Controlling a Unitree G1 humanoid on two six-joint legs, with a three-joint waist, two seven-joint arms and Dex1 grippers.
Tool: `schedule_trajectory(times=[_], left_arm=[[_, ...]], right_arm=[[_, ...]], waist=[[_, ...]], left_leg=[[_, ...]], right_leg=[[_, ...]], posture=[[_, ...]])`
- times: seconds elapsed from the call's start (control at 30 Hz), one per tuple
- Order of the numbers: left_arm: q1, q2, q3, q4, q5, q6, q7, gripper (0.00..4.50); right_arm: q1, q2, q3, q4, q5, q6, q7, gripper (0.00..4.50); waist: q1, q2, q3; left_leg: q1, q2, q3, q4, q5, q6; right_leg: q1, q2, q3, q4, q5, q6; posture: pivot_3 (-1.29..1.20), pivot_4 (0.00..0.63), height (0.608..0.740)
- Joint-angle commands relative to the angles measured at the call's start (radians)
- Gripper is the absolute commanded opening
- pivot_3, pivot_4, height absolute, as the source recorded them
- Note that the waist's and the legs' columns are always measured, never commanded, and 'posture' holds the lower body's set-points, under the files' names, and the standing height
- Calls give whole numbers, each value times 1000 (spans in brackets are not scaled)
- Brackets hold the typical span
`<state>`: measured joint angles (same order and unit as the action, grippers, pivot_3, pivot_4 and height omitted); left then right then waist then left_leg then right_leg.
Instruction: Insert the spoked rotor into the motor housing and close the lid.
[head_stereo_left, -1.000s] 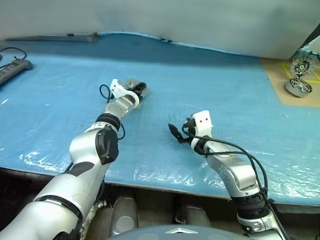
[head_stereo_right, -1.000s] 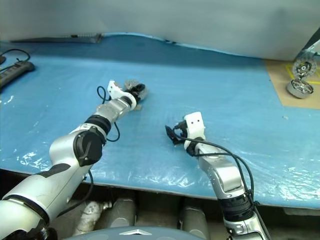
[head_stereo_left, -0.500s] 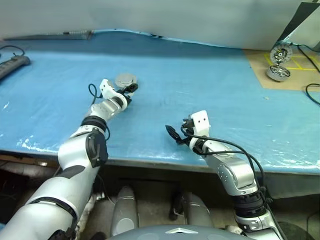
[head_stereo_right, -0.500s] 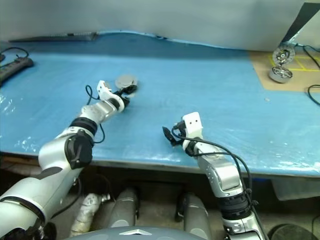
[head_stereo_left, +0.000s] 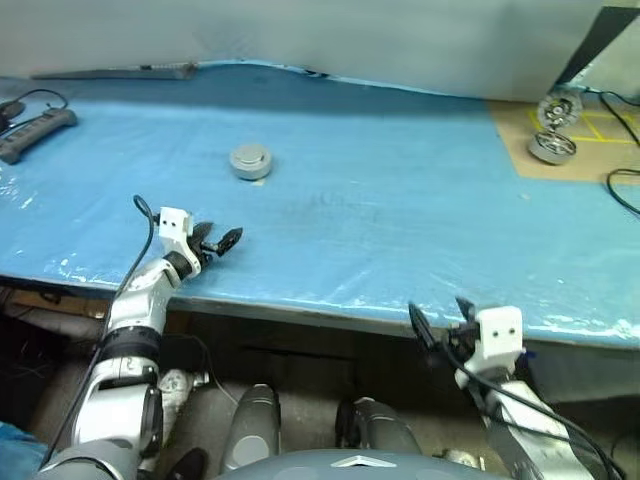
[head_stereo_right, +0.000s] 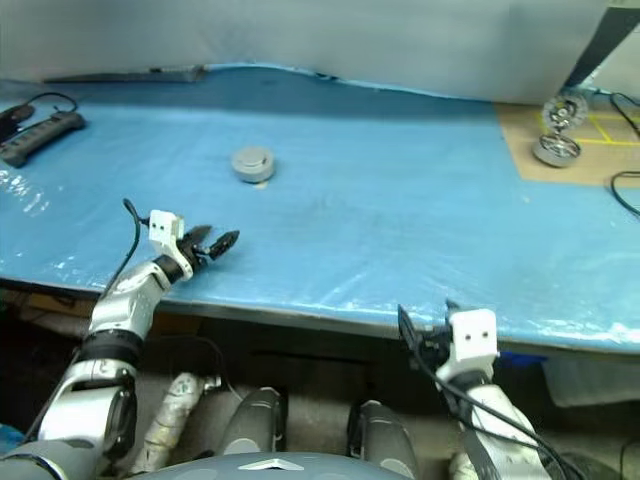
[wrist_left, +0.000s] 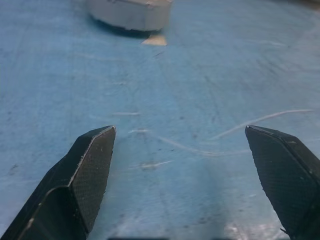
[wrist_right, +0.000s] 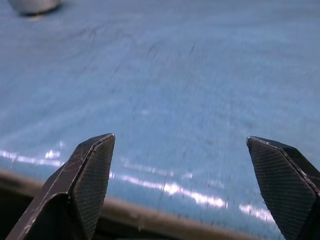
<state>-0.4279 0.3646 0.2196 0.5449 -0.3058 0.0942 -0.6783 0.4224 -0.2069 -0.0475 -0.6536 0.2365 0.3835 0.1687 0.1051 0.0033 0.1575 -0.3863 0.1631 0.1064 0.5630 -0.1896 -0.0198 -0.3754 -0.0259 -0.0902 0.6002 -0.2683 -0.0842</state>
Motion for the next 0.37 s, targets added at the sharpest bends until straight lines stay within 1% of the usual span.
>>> schedule_trajectory(times=[0.03,0.07,0.1,0.13,0.17,0.2,0.27,0.37], left_arm=[[75,7,1,-118,37,-112,38,4459],[105,0,-6,-156,40,-111,47,4459],[133,-8,-12,-194,41,-114,57,4079],[156,-17,-15,-230,38,-108,70,3889],[176,-25,-16,-259,35,-101,84,3889],[193,-34,-16,-284,37,-101,103,3889],[223,-51,-20,-331,40,-99,128,3889],[254,-72,-32,-384,48,-98,162,3889]], right_arm=[[-106,3,8,62,-11,17,-8,4500],[-141,3,9,84,-14,20,-5,4500],[-169,-1,12,103,-19,20,0,4500],[-195,-3,16,121,-21,17,7,4500],[-215,-5,20,137,-23,14,14,4500],[-234,-7,25,153,-27,11,20,4500],[-265,-4,36,176,-29,10,27,4500],[-292,4,49,196,-27,15,36,4500]], waist=[[-12,7,5],[-15,7,6],[-23,5,6],[-28,1,6],[-28,1,6],[-27,3,7],[-26,3,7],[-32,3,7]], left_leg=[[5,5,-2,-1,1,1],[10,9,-3,-5,1,1],[11,10,-4,-8,2,3],[10,7,-4,-8,3,7],[10,0,-3,-8,1,10],[11,-3,-2,-8,0,13],[5,-3,2,-10,2,16],[0,-3,2,-9,3,15]], right_leg=[[10,0,-8,-13,1,2],[16,-1,-15,-26,2,4],[19,-1,-17,-34,5,8],[19,-5,-17,-34,11,10],[19,-13,-17,-31,23,5],[18,-17,-17,-28,25,-2],[12,-17,-17,-26,26,-2],[6,-17,-18,-22,26,-3]], posture=[[0,150,740],[0,150,740],[0,150,740],[0,150,740],[0,150,740],[0,150,740],[0,150,740],[0,150,740]])
